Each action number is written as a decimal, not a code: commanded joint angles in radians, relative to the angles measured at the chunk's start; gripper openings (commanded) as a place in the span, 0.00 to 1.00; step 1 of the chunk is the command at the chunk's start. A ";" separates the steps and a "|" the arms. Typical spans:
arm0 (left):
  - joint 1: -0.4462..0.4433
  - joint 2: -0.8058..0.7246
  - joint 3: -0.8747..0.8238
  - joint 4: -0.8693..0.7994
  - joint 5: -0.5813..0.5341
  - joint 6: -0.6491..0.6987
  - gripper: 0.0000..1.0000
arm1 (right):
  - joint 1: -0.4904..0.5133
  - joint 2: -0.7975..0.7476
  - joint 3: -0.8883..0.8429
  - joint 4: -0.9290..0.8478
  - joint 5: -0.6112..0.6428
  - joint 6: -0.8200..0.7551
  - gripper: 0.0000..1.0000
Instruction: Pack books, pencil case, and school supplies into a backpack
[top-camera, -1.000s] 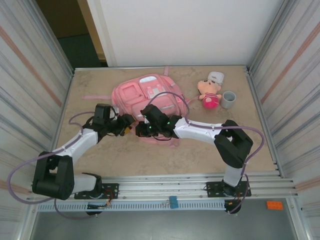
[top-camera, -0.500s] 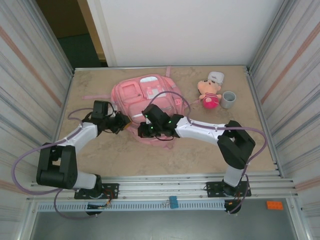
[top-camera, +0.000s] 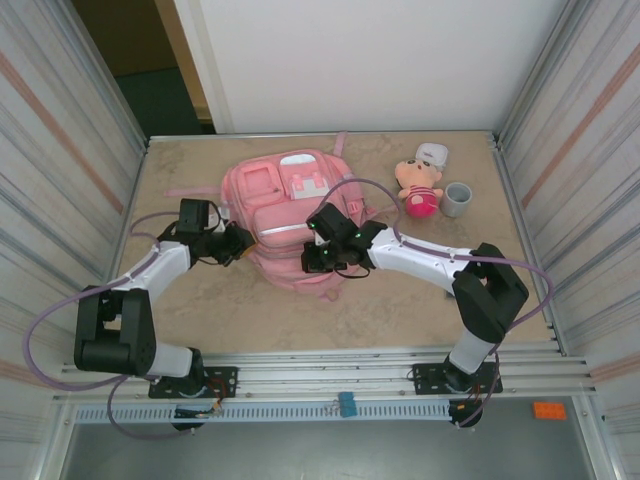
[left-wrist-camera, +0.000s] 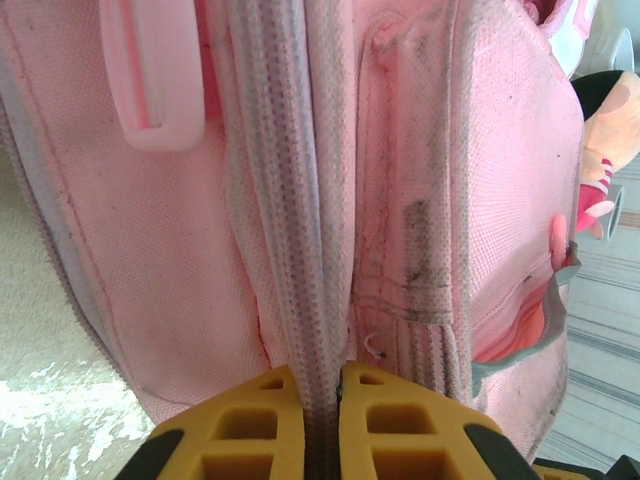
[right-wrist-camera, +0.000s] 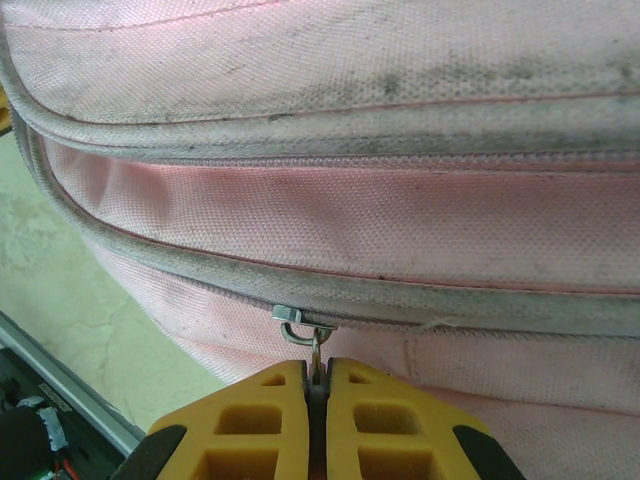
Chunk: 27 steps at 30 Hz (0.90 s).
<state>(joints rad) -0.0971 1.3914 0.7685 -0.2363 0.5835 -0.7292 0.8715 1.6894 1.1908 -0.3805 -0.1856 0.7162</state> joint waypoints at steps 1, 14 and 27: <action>0.025 -0.014 0.019 0.015 -0.021 0.015 0.07 | -0.004 0.005 0.001 0.011 -0.003 -0.028 0.08; 0.025 -0.015 0.008 0.051 0.025 -0.004 0.09 | -0.002 0.097 0.045 0.050 0.055 -0.032 0.26; 0.126 -0.007 0.035 0.002 -0.033 0.077 0.10 | -0.007 -0.044 0.000 0.025 0.115 -0.059 0.00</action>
<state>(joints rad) -0.0353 1.3914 0.7685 -0.2359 0.5961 -0.6994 0.8719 1.7267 1.2030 -0.3317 -0.1261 0.6857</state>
